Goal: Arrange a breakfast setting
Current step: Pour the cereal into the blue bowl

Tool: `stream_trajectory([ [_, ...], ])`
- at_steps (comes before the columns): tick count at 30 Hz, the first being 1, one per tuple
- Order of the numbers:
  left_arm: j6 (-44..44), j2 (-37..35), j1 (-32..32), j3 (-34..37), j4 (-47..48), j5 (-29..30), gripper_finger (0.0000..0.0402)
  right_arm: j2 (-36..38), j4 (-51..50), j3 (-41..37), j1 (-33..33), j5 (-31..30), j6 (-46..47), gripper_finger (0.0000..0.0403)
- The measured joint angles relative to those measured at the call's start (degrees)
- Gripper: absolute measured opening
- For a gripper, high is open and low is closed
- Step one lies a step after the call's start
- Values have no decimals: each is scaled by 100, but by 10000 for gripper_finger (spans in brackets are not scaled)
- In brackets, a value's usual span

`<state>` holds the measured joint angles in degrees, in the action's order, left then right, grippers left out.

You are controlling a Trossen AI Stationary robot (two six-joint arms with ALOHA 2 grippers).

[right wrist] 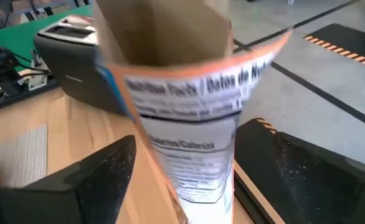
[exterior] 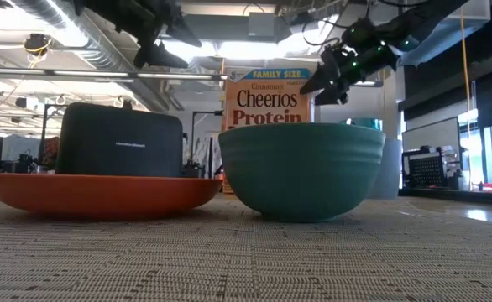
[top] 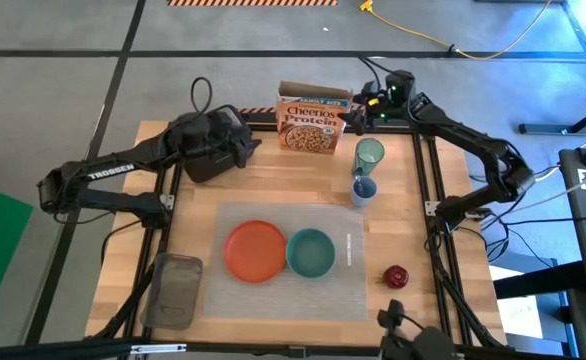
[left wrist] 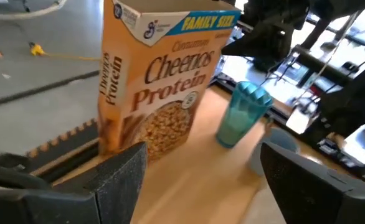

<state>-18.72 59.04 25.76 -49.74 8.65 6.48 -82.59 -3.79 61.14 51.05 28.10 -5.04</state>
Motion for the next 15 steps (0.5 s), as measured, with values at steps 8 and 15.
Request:
stream_trajectory([
  [8,584,23,35,0,-10,206,301,-431,398,2,-2,488,-122,231],
  [15,579,25,33,0,-8,344,300,-505,461,2,-2,608,15,107],
])
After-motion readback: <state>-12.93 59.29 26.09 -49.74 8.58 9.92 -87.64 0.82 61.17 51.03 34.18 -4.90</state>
